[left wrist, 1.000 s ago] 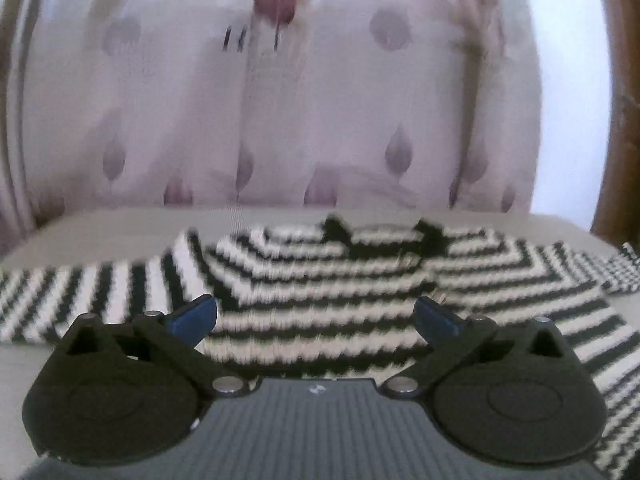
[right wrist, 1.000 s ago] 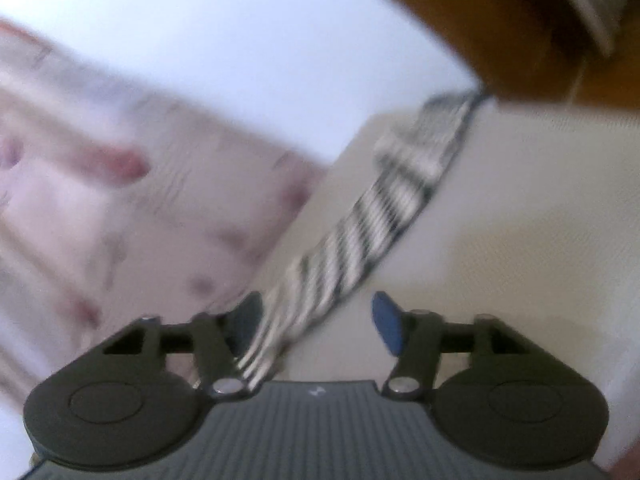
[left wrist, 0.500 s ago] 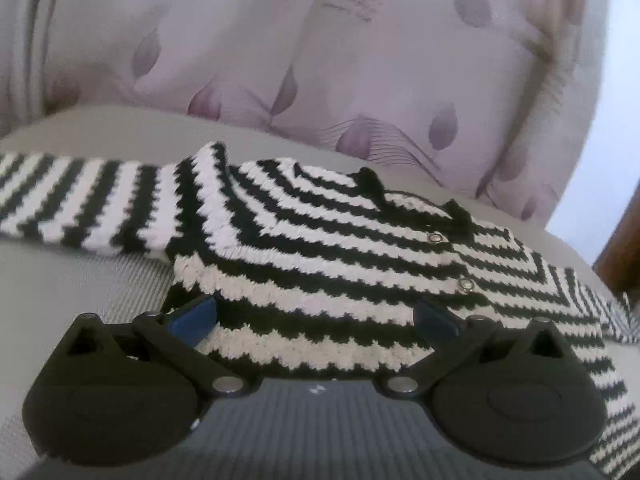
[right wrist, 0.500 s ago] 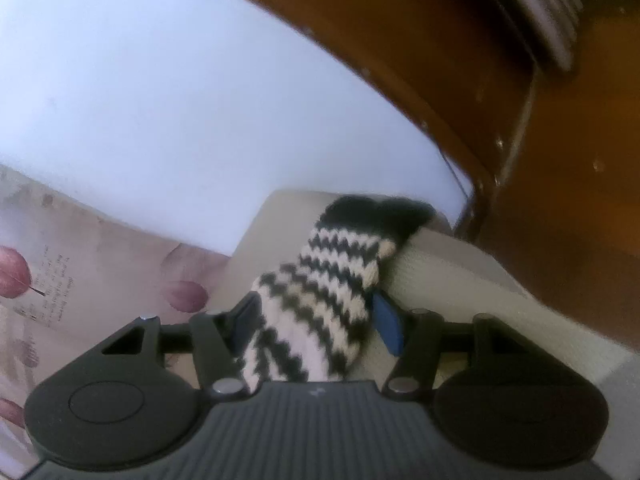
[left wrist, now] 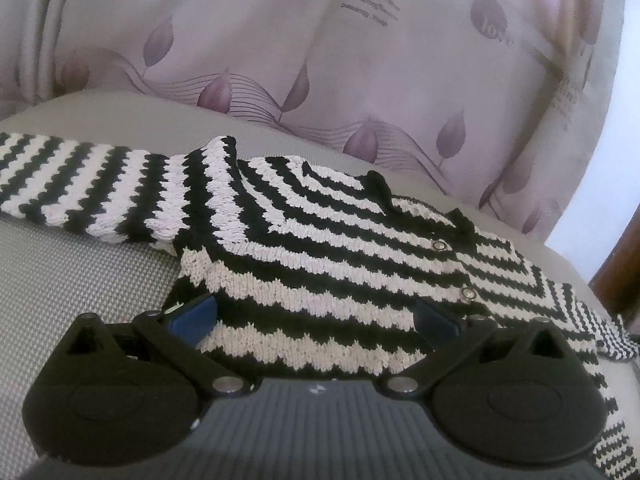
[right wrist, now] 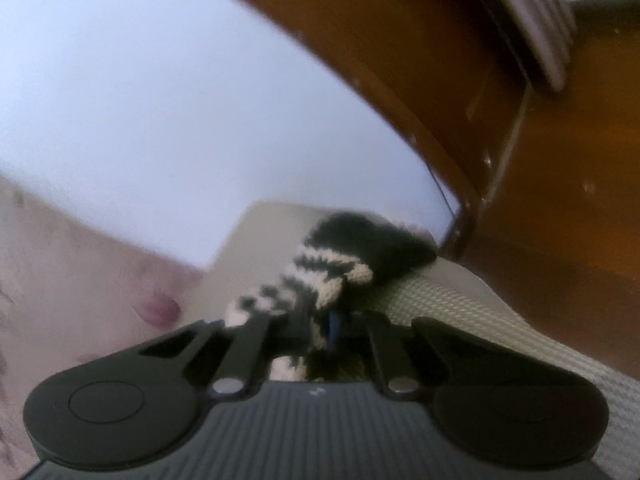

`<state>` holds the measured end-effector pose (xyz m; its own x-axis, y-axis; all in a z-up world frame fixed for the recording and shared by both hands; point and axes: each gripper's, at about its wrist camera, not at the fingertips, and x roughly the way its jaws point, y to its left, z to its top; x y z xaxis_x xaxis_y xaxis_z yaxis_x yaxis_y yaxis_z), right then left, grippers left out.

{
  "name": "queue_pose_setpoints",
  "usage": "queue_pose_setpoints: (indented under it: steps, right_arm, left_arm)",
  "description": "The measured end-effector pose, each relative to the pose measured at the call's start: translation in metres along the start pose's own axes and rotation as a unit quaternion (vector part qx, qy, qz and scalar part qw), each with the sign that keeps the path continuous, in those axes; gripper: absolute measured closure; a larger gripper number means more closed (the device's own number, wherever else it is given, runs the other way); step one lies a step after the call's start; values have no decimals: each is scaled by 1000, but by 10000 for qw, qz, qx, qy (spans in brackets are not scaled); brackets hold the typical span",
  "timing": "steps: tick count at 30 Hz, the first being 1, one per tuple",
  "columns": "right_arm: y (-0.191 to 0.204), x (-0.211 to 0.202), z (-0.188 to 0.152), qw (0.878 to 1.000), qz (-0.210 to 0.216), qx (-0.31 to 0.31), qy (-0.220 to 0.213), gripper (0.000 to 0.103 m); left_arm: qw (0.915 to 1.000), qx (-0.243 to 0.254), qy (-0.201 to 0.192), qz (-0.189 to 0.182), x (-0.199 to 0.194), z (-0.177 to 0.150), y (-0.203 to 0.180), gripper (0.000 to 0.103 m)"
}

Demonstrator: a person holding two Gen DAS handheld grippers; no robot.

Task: Fold small clothes
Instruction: 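Lift the sleeve with the right gripper and lay it across the cardigan body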

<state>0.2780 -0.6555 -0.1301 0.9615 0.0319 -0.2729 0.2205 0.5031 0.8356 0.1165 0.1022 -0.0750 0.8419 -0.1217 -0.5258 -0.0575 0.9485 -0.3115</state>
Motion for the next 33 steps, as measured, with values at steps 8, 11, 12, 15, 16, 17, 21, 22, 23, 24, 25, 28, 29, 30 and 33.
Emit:
queue_pose_setpoints:
  steps: [8,11,12,15,16,17,21,22,23,24,25,28,29,30,33]
  right_arm:
    - [-1,-28,1,9982,82,477,-349,94]
    - [20,-34,3,9975,284,444,-470,94]
    - [29,-35,2,9972,374,418,-496,94]
    - [58,-39,-2,9963,605,327,-522,94]
    - [70,-39,-4,9958,711,283,-500,94]
    - [79,-40,-7,9955,782,228,-478,94]
    - [122,-34,-23,9933,1109,63,-332,94]
    - [133,-32,-28,9925,1189,17,-290,94]
    - [141,-31,-32,9917,1255,-10,-261,94]
    - [150,-29,-37,9910,1322,-15,-224,94]
    - [159,-29,-43,9900,1396,-9,-188,94]
    - [186,-26,-61,9863,1649,-29,-55,94]
    - [195,-24,-67,9852,1714,-61,1,94]
    - [204,-22,-74,9838,1791,-82,65,94]
    - [231,-14,-94,9792,2013,-99,244,94]
  left_arm:
    - [9996,-231,-66,-127,-3,0,6,0]
    - [9994,-294,-83,-163,-3,0,8,0]
    - [9993,-310,-86,-173,-4,0,8,0]
    - [9989,-401,-116,-221,-5,0,11,0]
    - [9986,-450,-133,-247,-5,0,12,0]
    - [9983,-498,-147,-272,-6,0,14,0]
    - [9968,-684,-200,-372,-7,0,19,0]
    - [9965,-709,-208,-388,-7,0,20,0]
    - [9964,-721,-213,-397,-7,0,20,0]
    - [9963,-729,-218,-401,-7,0,20,0]
    - [9963,-729,-218,-395,-7,0,20,0]
    - [9963,-727,-221,-395,-8,0,20,0]
    - [9962,-743,-225,-402,-8,0,20,0]
    - [9959,-772,-233,-417,-8,0,20,0]
    - [9951,-842,-257,-459,-9,0,21,0]
